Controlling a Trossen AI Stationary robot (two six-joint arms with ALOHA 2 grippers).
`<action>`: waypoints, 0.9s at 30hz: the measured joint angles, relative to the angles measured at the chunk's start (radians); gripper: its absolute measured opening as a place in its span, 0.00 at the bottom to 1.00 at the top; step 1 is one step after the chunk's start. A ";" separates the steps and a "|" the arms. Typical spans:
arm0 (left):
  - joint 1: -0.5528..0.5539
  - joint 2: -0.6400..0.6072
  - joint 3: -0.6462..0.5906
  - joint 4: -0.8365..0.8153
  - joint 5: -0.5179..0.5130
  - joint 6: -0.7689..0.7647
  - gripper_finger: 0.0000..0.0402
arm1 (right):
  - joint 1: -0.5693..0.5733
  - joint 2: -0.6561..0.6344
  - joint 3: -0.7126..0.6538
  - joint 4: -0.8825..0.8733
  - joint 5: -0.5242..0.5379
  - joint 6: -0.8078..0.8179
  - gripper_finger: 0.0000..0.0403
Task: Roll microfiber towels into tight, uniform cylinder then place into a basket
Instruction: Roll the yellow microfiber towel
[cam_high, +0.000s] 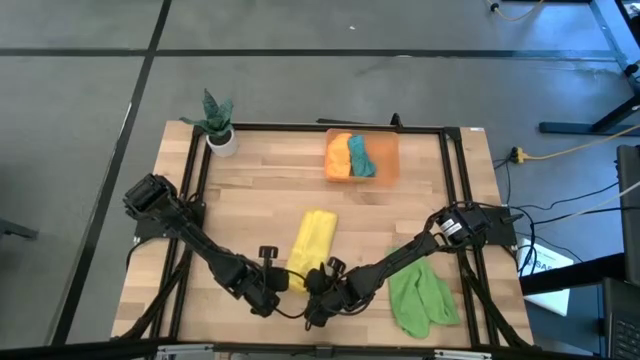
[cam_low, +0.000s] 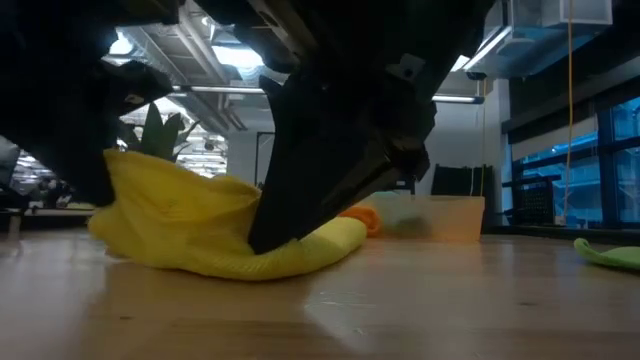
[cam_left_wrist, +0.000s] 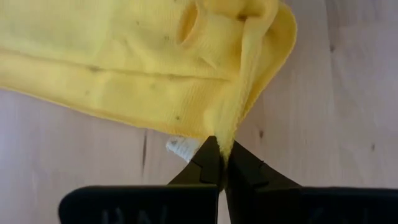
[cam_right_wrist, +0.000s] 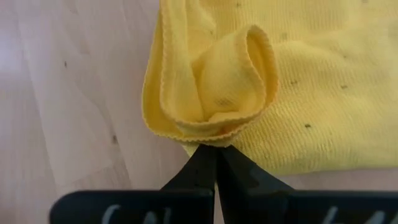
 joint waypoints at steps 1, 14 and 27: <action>0.001 0.000 0.006 0.001 -0.003 0.008 0.00 | 0.000 0.000 0.000 -0.003 -0.010 0.013 0.01; 0.087 -0.001 0.009 -0.030 0.043 -0.023 0.00 | 0.003 -0.004 0.013 -0.060 -0.003 0.007 0.01; 0.060 -0.002 0.009 -0.022 0.024 -0.032 0.00 | 0.043 -0.006 0.082 -0.201 0.114 0.128 0.01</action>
